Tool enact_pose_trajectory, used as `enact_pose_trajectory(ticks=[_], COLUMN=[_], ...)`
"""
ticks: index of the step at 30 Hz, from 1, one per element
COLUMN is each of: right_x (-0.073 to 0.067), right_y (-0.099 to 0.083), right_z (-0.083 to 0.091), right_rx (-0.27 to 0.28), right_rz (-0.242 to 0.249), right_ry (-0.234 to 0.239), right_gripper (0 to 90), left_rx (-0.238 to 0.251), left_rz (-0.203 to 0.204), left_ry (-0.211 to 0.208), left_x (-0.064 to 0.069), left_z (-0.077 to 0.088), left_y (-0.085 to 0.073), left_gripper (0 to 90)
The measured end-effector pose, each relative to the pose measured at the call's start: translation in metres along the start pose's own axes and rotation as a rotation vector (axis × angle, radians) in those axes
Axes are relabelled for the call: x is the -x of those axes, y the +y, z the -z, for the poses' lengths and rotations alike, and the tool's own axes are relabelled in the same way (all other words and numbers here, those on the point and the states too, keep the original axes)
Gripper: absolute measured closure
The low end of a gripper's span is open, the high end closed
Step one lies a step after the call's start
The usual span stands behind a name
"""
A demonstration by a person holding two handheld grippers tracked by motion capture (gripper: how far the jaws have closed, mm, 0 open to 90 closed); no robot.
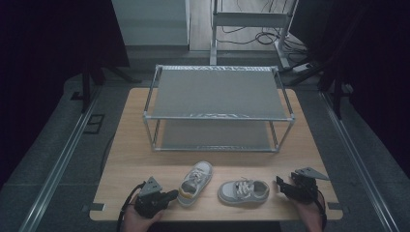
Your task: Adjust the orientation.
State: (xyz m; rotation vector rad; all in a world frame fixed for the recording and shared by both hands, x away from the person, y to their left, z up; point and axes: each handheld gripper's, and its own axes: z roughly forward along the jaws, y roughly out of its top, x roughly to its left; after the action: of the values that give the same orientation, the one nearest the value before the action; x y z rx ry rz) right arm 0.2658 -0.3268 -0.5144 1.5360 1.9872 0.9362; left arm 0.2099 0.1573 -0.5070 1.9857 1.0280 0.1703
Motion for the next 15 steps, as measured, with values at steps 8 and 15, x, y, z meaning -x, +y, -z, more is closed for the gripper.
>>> enact_pose_trajectory(ticks=[8, 15], right_x=[-0.0004, 0.0021], right_y=[0.0, 0.0002], right_z=[-0.0001, 0.0028], right_rx=[-0.001, 0.018], right_rz=[0.002, 0.003], right_ry=[0.002, 0.019], right_gripper=[34.2, 34.0], left_rx=[0.002, 0.054], left_rz=[-0.003, 0.016], left_ry=[0.013, 0.037], left_x=[0.0046, -0.0013], left_z=[-0.0035, -0.0002], left_y=[-0.001, -0.0002], left_gripper=[84.6, 57.9])
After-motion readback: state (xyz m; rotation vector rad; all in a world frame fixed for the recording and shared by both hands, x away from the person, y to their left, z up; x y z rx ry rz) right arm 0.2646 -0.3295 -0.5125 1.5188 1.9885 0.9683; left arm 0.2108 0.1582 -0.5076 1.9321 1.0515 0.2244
